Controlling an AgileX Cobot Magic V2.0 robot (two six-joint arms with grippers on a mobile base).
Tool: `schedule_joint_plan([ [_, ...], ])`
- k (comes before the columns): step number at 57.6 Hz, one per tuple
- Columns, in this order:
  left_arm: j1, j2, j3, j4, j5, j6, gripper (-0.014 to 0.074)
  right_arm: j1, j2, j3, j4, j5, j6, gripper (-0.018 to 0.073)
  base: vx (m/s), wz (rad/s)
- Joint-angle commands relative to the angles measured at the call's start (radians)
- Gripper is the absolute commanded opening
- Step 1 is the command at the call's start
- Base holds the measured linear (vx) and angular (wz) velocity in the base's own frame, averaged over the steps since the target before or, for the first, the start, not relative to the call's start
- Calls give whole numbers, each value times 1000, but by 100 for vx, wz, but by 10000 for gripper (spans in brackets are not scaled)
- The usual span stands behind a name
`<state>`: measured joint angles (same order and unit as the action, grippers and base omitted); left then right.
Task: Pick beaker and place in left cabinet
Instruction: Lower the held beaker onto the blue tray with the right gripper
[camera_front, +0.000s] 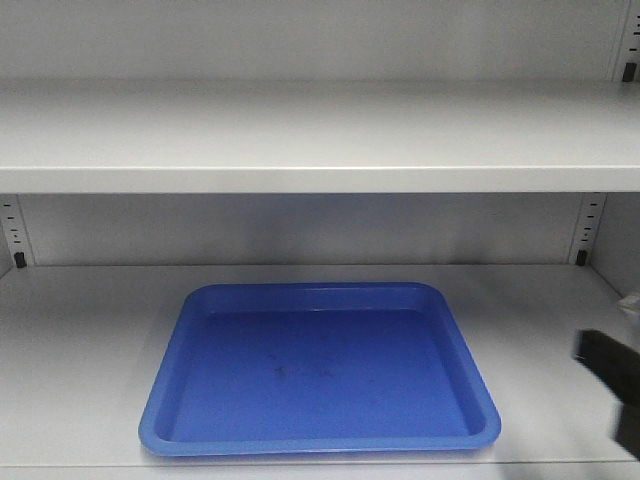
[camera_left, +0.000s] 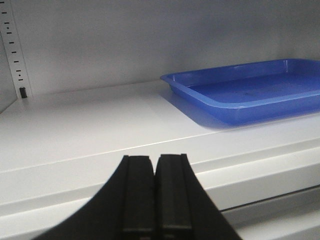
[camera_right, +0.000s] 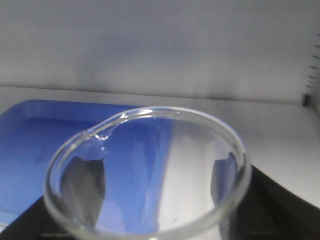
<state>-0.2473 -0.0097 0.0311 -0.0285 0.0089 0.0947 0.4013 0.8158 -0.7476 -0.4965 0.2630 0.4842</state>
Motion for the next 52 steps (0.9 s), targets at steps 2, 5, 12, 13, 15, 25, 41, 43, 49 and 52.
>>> schedule_joint_plan([
  [2,-6,-17,16,-8,-84,-3,1,-1,136,-29,-34,-263,0,-3,0,0],
  [5,-6,-17,16,-8,-84,-3,1,-1,206,-29,-34,-337,0,-3,0,0],
  [12,-6,-17,16,-8,-84,-3,1,-1,374,-30,-34,-544,-9,-1,0,0],
  [13,-6,-17,16,-8,-84,-3,1,-1,393,-32,-34,-588,-15,-1,0,0],
  [15,-6,-17,16,-8,-84,-3,1,-1,443,-36,-34,-663,-24,-1,0,0],
  [25,-6,-17,16,-8,-84,-3,1,-1,677,-119,-27,-868,-25,-1,0,0],
  [41,-6,-17,16,-8,-84,-3,1,-1,912,-361,-27,-826,-23,-1,0,0],
  [43,-6,-17,16,-8,-84,-3,1,-1,931,-375,-27,-826,-22,-1,0,0],
  [49,-6,-17,16,-8,-84,-3,1,-1,967,-386,-27,-827,-20,0,0,0],
  [52,-6,-17,16,-8,-84,-3,1,-1,978,-386,-27,-825,-20,4,0,0],
])
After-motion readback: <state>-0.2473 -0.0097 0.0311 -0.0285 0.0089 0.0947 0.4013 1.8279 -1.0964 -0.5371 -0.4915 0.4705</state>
